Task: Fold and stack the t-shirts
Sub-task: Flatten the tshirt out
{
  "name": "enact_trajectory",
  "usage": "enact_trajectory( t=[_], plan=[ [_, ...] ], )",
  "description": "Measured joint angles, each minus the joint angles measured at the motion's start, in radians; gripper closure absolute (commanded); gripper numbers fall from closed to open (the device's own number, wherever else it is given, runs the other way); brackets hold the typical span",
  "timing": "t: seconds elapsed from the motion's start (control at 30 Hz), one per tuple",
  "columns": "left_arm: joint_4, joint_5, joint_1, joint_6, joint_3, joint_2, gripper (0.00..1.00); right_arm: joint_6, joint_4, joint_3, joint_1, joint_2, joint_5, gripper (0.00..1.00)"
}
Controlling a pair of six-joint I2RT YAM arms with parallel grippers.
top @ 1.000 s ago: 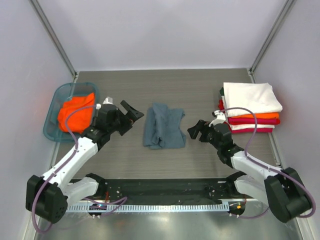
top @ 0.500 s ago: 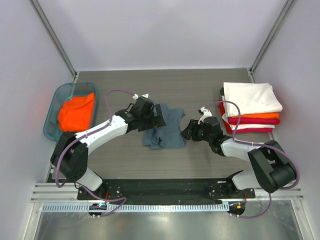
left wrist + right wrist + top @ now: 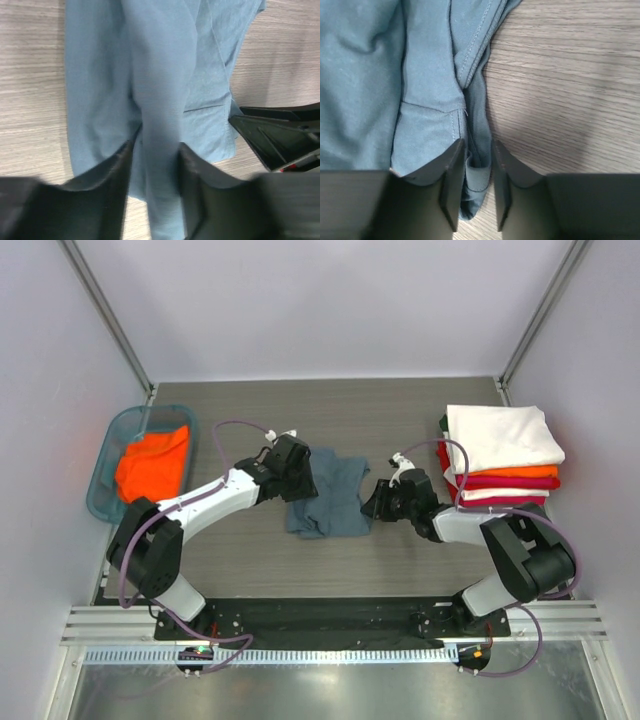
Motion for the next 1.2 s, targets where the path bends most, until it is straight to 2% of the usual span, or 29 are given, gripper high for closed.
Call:
enact_trajectory(
  t=[0.03, 0.07, 0.1, 0.17, 0.37, 0.5, 0.57, 0.6, 0.63, 0.67, 0.77, 0.8, 0.83, 0.87, 0.9, 0.97, 1.07, 1.1, 1.13, 1.2],
  plan=[
    [0.002, -0.001, 0.0, 0.001, 0.0, 0.0, 0.74, 0.0, -0.002, 0.003, 0.0, 0.005, -0.002, 0.72],
    [0.003, -0.002, 0.0, 0.0, 0.0, 0.0, 0.9, 0.0, -0.003, 0.006, 0.0, 0.009, -0.006, 0.83],
    [0.004, -0.005, 0.0, -0.001, 0.0, 0.0, 1.0, -0.005, -0.005, 0.008, 0.0, 0.013, -0.01, 0.89],
    [0.0, -0.021, 0.0, 0.006, 0.001, -0.001, 1.0, -0.002, -0.008, 0.009, 0.0, 0.017, -0.018, 0.99],
    [-0.098, -0.149, 0.033, 0.018, 0.011, -0.083, 1.0, -0.003, -0.042, 0.005, 0.0, -0.019, 0.013, 0.99],
    [-0.124, -0.222, 0.138, 0.005, -0.048, -0.26, 1.0, -0.003, -0.056, -0.043, 0.0, -0.182, 0.102, 0.99],
    [-0.151, -0.278, 0.202, -0.021, -0.108, -0.37, 0.76, -0.002, -0.061, -0.071, 0.001, -0.28, 0.174, 0.99],
    [-0.158, -0.306, 0.229, -0.033, -0.142, -0.421, 0.57, 0.001, -0.061, -0.084, 0.001, -0.322, 0.209, 0.99],
    [-0.17, -0.332, 0.25, -0.044, -0.179, -0.467, 0.19, 0.004, -0.062, -0.105, 0.002, -0.377, 0.25, 0.99],
    [-0.187, -0.356, 0.262, -0.051, -0.217, -0.513, 0.12, 0.006, -0.063, -0.122, 0.002, -0.421, 0.278, 0.99],
    [-0.217, -0.397, 0.266, -0.087, -0.296, -0.601, 0.05, 0.011, -0.063, -0.179, 0.002, -0.546, 0.348, 0.97],
    [-0.226, -0.403, 0.266, -0.089, -0.311, -0.616, 0.05, 0.011, -0.063, -0.196, 0.002, -0.58, 0.363, 0.92],
    [-0.232, -0.403, 0.266, -0.089, -0.318, -0.622, 0.05, 0.011, -0.064, -0.21, 0.002, -0.604, 0.376, 0.84],
    [-0.233, -0.4, 0.266, -0.084, -0.319, -0.623, 0.07, 0.012, -0.067, -0.219, 0.002, -0.62, 0.386, 0.61],
    [-0.228, -0.391, 0.266, -0.078, -0.319, -0.621, 0.09, 0.019, -0.069, -0.224, 0.002, -0.631, 0.394, 0.54],
    [-0.22, -0.361, 0.261, -0.055, -0.311, -0.595, 0.1, 0.011, -0.069, -0.229, 0.002, -0.638, 0.41, 0.46],
    [-0.208, -0.335, 0.215, -0.018, -0.269, -0.506, 0.1, 0.007, -0.077, -0.221, 0.002, -0.622, 0.423, 0.45],
    [-0.209, -0.333, 0.19, -0.004, -0.25, -0.472, 0.11, 0.007, -0.085, -0.213, 0.002, -0.61, 0.426, 0.48],
    [-0.208, -0.334, 0.161, 0.007, -0.225, -0.433, 0.11, 0.006, -0.101, -0.198, 0.002, -0.591, 0.428, 0.55],
    [-0.203, -0.332, 0.113, 0.029, -0.185, -0.372, 0.11, 0.002, -0.132, -0.151, 0.002, -0.53, 0.425, 0.57]
  ],
)
